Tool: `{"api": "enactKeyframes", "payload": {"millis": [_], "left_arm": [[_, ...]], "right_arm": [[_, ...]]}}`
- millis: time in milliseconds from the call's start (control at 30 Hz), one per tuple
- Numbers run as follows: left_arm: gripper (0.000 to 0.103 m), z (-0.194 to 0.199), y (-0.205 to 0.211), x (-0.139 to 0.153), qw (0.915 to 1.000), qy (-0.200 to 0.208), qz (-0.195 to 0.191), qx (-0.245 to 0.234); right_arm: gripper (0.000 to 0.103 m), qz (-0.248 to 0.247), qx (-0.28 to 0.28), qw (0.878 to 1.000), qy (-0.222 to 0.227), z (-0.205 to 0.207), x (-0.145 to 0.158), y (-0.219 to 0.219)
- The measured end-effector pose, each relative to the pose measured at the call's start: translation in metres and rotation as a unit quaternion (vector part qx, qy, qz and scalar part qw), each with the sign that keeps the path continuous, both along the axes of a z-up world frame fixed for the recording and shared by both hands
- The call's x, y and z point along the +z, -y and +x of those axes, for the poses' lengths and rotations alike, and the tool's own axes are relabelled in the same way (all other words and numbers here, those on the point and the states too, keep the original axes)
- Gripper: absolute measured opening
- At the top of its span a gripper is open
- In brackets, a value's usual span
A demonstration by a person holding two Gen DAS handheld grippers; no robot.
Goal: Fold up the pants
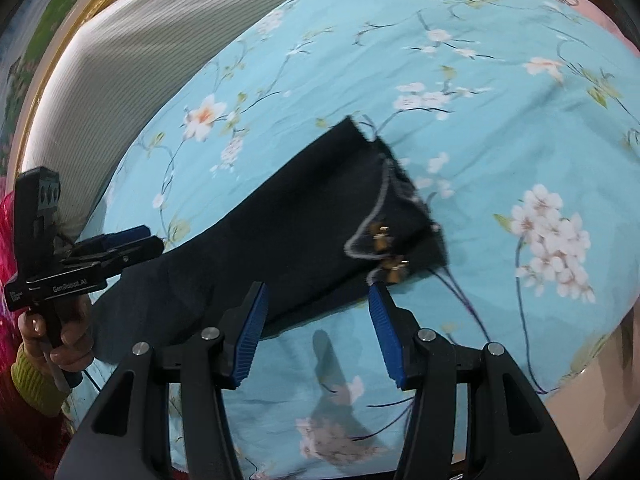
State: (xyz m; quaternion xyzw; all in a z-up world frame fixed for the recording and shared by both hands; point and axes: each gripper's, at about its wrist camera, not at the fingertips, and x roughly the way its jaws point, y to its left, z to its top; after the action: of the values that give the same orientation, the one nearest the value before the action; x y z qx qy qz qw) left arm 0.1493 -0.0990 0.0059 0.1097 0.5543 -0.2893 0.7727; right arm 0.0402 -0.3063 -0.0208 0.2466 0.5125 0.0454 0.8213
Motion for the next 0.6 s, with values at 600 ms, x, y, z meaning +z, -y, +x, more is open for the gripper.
{"api": "enactKeyframes", "payload": {"millis": [600], "left_arm": [[0.062, 0.030, 0.120, -0.037, 0.9911, -0.053, 0.008, -0.121]], "right_arm": [[0.029, 0.046, -0.060, 0.997, 0.014, 0.016, -0.021, 0.034]]}}
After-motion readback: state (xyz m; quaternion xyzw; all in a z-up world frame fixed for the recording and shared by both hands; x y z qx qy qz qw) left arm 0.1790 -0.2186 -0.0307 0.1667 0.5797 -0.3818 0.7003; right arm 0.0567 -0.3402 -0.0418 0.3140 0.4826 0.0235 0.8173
